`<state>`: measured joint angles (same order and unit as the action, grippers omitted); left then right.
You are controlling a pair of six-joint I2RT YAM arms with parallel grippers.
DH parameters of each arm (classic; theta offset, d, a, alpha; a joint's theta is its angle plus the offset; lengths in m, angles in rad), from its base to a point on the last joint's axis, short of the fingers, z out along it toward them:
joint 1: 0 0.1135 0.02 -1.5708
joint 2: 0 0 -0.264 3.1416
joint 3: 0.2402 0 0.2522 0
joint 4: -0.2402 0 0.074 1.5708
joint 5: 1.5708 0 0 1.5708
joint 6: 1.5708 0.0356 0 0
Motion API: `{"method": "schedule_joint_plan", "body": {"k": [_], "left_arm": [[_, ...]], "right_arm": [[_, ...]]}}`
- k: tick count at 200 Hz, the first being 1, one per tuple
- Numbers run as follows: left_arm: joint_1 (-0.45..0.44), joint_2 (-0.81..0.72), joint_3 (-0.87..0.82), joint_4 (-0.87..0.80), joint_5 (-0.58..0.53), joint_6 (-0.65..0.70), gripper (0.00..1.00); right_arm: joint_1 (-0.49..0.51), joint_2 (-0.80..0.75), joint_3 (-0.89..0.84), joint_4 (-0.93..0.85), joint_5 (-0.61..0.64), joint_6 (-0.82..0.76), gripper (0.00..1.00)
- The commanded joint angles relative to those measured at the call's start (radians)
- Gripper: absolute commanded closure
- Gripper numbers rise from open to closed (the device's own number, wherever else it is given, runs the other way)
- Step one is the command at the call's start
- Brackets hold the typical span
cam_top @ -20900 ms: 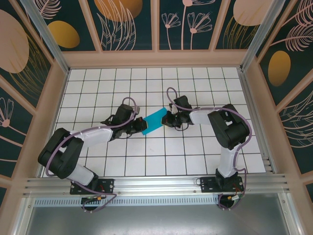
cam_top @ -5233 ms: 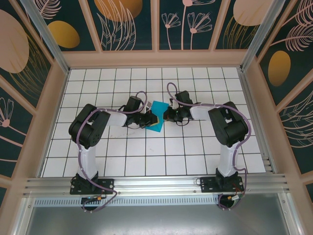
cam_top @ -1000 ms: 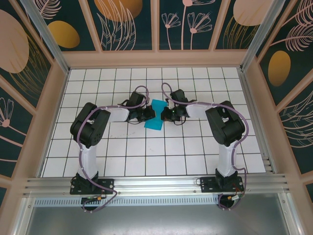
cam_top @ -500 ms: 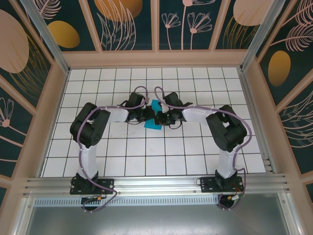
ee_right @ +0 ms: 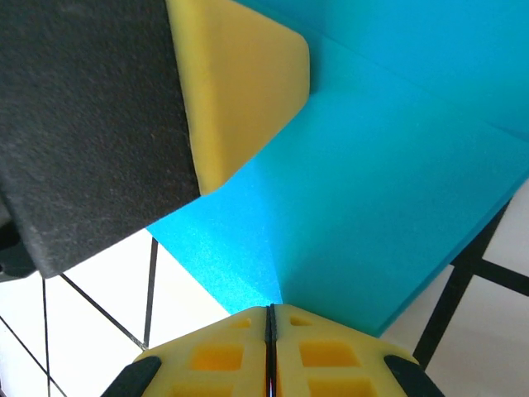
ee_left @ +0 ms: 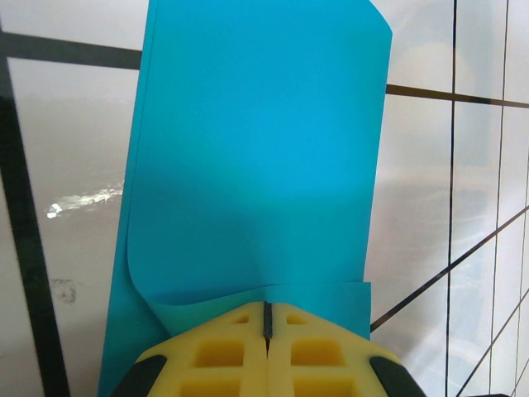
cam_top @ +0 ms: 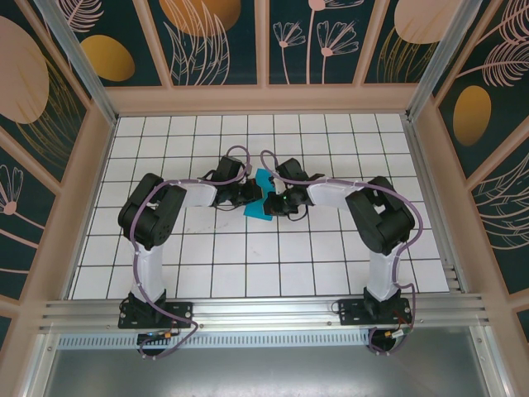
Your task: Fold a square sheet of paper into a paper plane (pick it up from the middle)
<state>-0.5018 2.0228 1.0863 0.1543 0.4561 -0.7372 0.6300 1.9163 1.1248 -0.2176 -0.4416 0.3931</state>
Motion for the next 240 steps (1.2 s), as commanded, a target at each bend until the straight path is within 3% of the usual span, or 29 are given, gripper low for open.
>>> {"method": "schedule_joint_plan", "body": {"k": [1,84,132,193,240], "left_arm": [[0.005,0.038,-0.033,-0.075,-0.039,-0.006,0.96],[0.005,0.043,-0.026,-0.104,-0.066,-0.013,0.96],[0.005,0.044,-0.025,-0.110,-0.073,-0.010,0.96],[0.005,0.038,-0.030,-0.095,-0.055,-0.011,0.96],[0.006,0.038,-0.034,-0.081,-0.041,-0.019,0.96]], "right_arm": [[0.003,0.026,-0.002,-0.050,0.009,-0.035,0.89],[0.003,0.031,0.005,-0.125,0.027,-0.113,0.90],[-0.004,-0.018,-0.082,-0.129,0.006,-0.128,0.90],[-0.046,-0.141,-0.089,-0.010,-0.053,-0.091,0.89],[-0.033,-0.046,-0.011,0.045,-0.056,-0.037,0.89]]}}
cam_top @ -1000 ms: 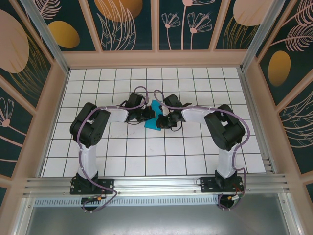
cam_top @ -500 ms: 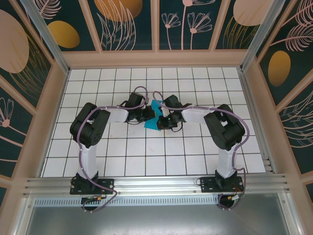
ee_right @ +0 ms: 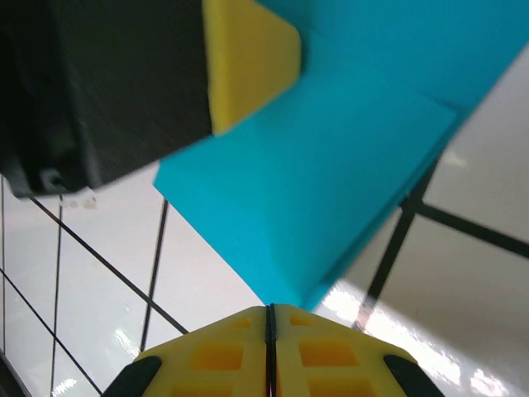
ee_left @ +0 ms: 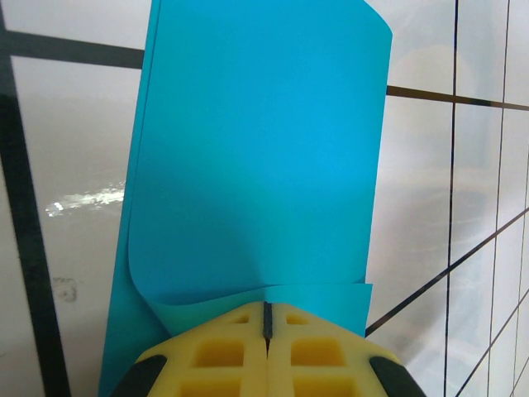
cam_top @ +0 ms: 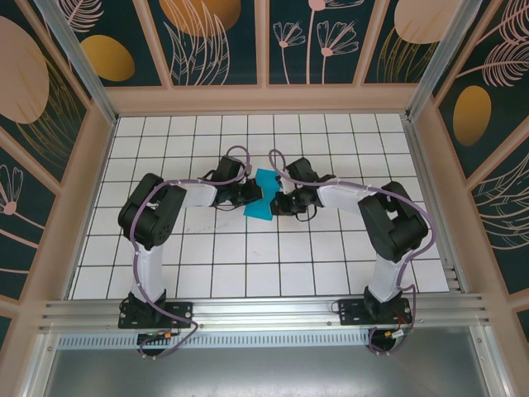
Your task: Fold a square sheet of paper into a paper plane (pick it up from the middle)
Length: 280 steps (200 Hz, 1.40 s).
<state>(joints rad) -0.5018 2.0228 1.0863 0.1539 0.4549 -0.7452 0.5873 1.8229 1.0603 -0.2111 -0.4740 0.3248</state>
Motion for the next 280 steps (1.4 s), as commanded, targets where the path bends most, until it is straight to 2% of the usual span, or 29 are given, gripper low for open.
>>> {"method": "schedule_joint_plan", "body": {"k": [1,51,114,154,209,238,280], "left_arm": [[0.005,0.039,-0.033,-0.080,-0.039,-0.012,0.96],[0.005,0.034,-0.032,-0.077,-0.030,-0.019,0.96],[0.005,0.020,-0.031,-0.082,-0.050,-0.030,0.96],[0.005,0.024,-0.016,-0.096,-0.058,-0.019,0.96],[0.005,0.027,-0.020,-0.097,-0.064,-0.019,0.96],[0.005,0.030,-0.021,-0.096,-0.060,-0.020,0.96],[0.005,0.024,-0.023,-0.088,-0.047,-0.018,0.96]], "right_arm": [[0.011,0.050,0.055,0.039,-0.023,0.031,0.89],[0.027,0.132,0.107,0.015,-0.019,0.027,0.90],[0.021,0.148,0.032,-0.052,0.012,-0.031,0.90],[0.018,0.108,-0.046,-0.060,-0.044,-0.075,0.91],[0.017,0.056,-0.096,-0.090,-0.054,-0.113,0.92],[0.000,0.005,-0.089,-0.079,-0.034,-0.092,0.92],[0.000,-0.039,-0.041,0.038,-0.040,0.009,0.91]]}}
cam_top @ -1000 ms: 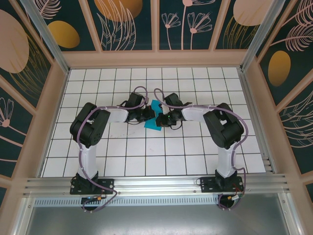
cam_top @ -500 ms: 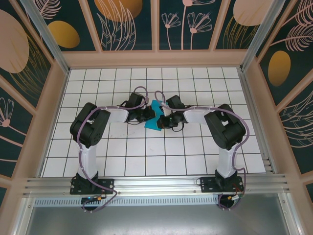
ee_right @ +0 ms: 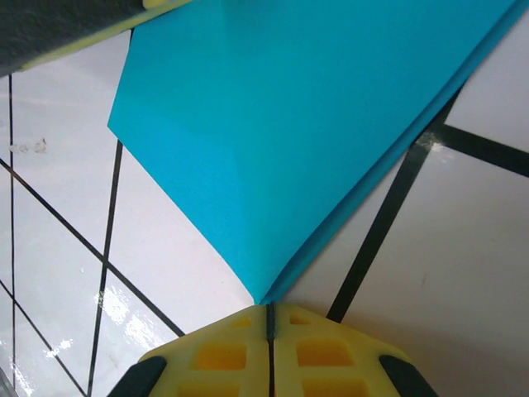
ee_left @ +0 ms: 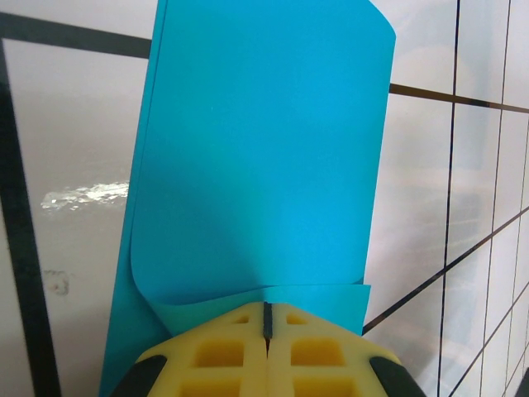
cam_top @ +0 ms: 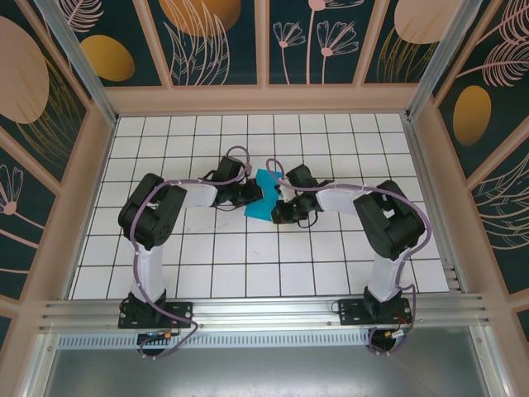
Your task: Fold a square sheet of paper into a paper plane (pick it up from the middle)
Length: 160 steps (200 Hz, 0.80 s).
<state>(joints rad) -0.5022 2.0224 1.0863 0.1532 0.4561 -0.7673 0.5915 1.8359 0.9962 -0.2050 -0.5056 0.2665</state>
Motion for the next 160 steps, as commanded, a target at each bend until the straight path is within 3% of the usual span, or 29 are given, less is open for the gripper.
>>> {"method": "schedule_joint_plan", "body": {"k": [1,99,160], "left_arm": [[0.005,0.024,-0.023,-0.087,-0.048,0.005,0.96],[0.005,0.004,-0.020,-0.067,-0.018,0.009,0.95],[0.001,-0.130,-0.073,0.048,0.078,-0.017,0.93]], "right_arm": [[-0.004,-0.053,0.024,0.035,-0.009,0.071,0.91],[0.017,0.099,0.083,0.020,0.050,0.090,0.92],[0.019,0.127,0.070,-0.005,0.082,0.086,0.97]]}}
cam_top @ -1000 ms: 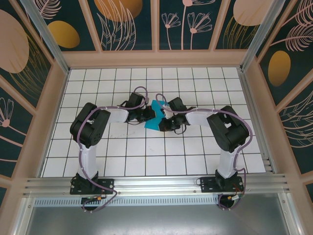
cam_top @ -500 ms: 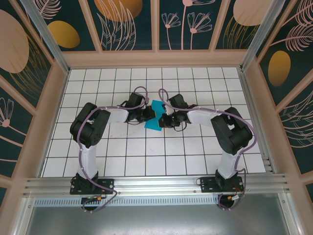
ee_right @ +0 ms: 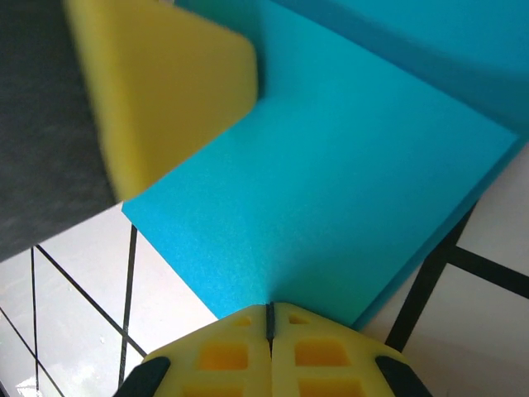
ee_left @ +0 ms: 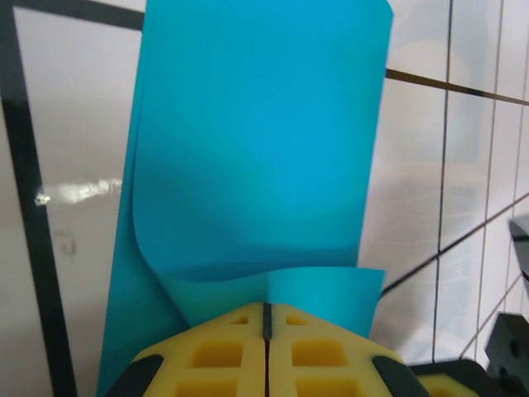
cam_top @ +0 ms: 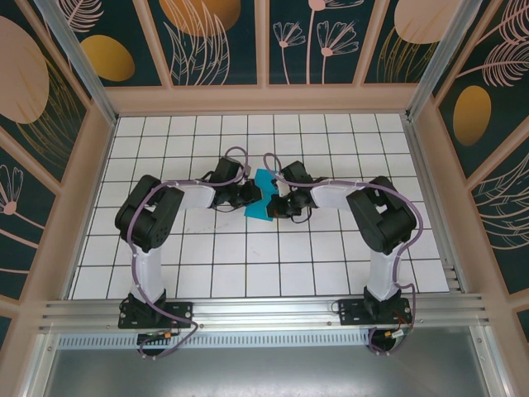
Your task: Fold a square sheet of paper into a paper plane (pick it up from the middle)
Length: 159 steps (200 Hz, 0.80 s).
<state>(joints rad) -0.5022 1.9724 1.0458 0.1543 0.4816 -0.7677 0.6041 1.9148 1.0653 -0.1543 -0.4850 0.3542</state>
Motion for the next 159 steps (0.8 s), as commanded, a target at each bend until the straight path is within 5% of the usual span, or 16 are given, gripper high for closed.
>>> {"method": "schedule_joint_plan", "body": {"k": [1,159], "left_arm": [[0.001,-0.081,-0.034,0.048,0.054,-0.019,0.93],[-0.046,0.026,-0.033,-0.014,0.004,-0.024,0.99]], "right_arm": [[0.006,0.048,0.001,-0.056,0.062,-0.001,0.97],[0.006,0.066,-0.003,-0.079,0.066,0.010,0.99]]}}
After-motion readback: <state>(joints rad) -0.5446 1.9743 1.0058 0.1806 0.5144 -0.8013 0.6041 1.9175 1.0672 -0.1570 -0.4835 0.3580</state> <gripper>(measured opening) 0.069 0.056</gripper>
